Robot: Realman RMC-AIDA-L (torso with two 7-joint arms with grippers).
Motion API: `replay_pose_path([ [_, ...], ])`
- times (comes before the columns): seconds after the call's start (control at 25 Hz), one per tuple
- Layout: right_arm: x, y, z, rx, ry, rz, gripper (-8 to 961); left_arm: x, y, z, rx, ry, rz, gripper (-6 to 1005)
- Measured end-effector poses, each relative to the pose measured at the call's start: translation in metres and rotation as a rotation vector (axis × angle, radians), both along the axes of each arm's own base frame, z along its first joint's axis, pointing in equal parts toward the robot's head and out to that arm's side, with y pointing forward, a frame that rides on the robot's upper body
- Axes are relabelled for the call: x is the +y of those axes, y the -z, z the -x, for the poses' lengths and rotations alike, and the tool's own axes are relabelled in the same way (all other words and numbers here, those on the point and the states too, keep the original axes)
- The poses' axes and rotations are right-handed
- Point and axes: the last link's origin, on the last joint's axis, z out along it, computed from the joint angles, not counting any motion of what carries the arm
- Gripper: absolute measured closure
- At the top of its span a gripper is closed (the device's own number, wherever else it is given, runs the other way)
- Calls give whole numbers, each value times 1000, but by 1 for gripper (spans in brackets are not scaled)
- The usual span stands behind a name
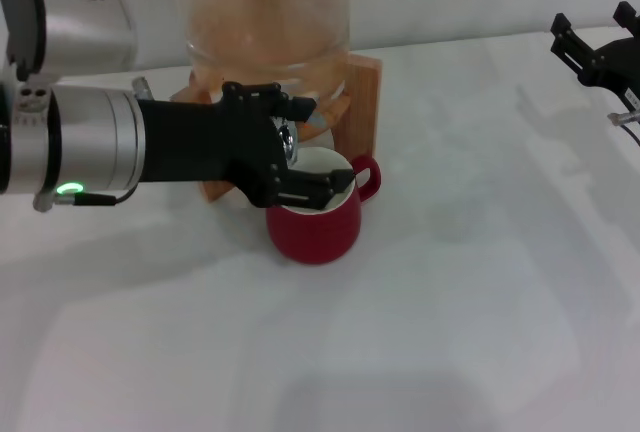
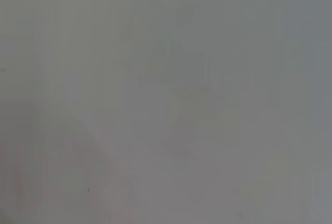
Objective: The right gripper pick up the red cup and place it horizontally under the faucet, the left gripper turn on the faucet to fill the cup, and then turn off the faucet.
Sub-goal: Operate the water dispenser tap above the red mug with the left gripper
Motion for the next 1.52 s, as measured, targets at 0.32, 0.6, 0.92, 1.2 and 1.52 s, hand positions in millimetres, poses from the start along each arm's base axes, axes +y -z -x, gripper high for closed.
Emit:
replay_pose_path([
  [0.32, -3, 1, -4, -11, 12, 1, 93, -3, 1, 8, -2, -26, 2, 120],
  [0.6, -1, 2, -2, -16, 6, 3, 94, -1, 3, 13, 8, -37, -5, 120],
  [0.92, -2, 2, -1, -16, 2, 2, 94, 6, 8, 11, 23, -21, -1, 120],
  [1.2, -3, 1, -3, -15, 6, -2, 93, 11, 14, 8, 38, -10, 18, 120],
  [1.52, -3, 0, -3, -21, 7, -5, 93, 13, 15, 3, 42, 10, 19, 120],
])
